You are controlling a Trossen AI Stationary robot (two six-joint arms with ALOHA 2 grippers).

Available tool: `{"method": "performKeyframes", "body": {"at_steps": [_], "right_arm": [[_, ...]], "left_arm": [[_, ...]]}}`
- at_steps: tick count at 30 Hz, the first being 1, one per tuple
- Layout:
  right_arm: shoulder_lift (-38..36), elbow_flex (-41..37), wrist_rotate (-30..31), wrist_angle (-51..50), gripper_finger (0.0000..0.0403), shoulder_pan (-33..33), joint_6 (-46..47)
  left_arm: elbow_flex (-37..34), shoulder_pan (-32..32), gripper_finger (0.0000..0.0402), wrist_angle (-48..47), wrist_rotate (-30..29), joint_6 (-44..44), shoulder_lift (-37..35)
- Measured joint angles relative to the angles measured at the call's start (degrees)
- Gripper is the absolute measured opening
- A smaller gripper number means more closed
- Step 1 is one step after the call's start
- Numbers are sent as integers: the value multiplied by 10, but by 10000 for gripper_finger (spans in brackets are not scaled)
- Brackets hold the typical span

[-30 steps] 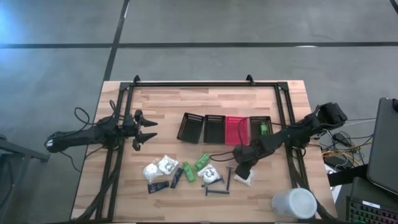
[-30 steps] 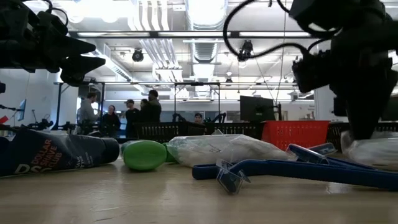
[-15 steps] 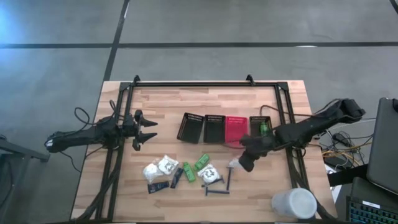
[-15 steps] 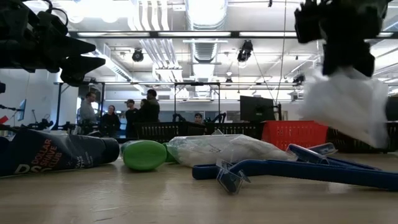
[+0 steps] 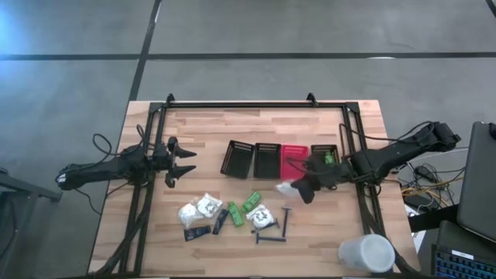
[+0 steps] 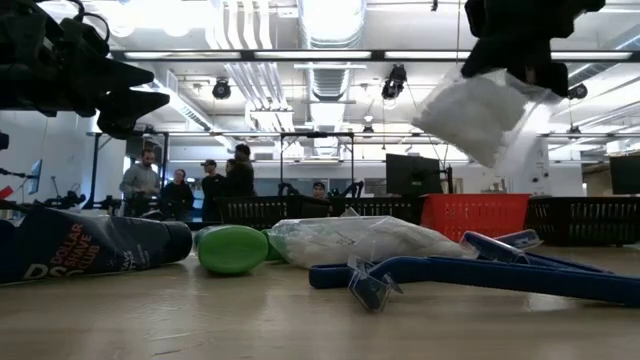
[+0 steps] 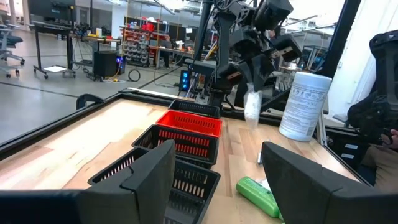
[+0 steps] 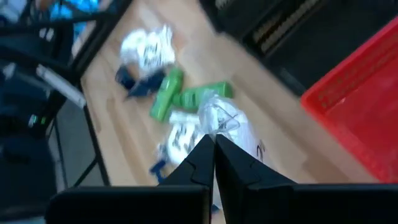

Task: Pick & Place Travel size toiletries
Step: Put the white cotton pack into the left black bin

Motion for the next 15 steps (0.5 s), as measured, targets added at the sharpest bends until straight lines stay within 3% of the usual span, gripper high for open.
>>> {"method": "performKeyframes", "body": {"at_steps": [5,15], "right_arm": [[-2,0,89,21,8,-7,22],[16,0,87,91,8,-33,31]], "left_arm": [[0,0,245,0,0,0,0],[0,0,245,0,0,0,0]]}}
